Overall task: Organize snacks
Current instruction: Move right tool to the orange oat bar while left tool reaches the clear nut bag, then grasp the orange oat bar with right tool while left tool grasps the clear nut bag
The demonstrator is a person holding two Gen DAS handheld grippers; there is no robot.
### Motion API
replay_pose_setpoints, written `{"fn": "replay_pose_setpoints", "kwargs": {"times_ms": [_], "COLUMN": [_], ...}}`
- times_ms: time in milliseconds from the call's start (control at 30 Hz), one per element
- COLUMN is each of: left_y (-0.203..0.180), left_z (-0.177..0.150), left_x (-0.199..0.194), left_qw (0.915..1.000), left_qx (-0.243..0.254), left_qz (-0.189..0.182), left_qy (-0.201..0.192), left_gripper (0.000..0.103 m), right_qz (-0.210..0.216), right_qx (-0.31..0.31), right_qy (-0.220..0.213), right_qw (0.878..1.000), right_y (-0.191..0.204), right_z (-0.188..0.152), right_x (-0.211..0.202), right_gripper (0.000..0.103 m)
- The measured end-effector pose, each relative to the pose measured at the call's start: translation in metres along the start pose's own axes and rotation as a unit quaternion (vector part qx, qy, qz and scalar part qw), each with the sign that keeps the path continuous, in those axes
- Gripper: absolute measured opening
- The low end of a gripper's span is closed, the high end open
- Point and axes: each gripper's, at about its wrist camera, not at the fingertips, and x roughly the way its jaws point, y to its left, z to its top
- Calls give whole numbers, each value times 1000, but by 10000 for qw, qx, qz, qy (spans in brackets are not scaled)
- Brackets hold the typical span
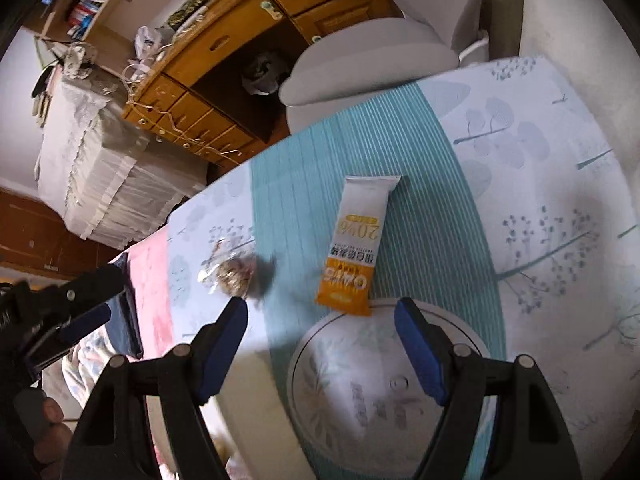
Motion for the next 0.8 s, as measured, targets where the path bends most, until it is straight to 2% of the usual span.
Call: {"fn": "replay_pose_setpoints", "kwargs": {"times_ms": [267,533,800], "left_y": [0,-4,-9], "left_z": [18,31,37], "left_x": [66,112,137], "left_qw": [9973,9928,9895], "left_qx": [-498,-612,-648], "left_qz": [287,646,783], "left_qy": [459,799,1030], "left_gripper": [82,82,82], "right_qz": [-516,-1144,-1111], "right_qx": [-60,-247,-176], "right_qy": [-185,-428,-295], "right_qw": [9985,9922,9932], "right_y": [-9,-8,-13], "right_z": [6,9,13], "right_x": [41,55,68], "right_gripper": [76,76,76]}}
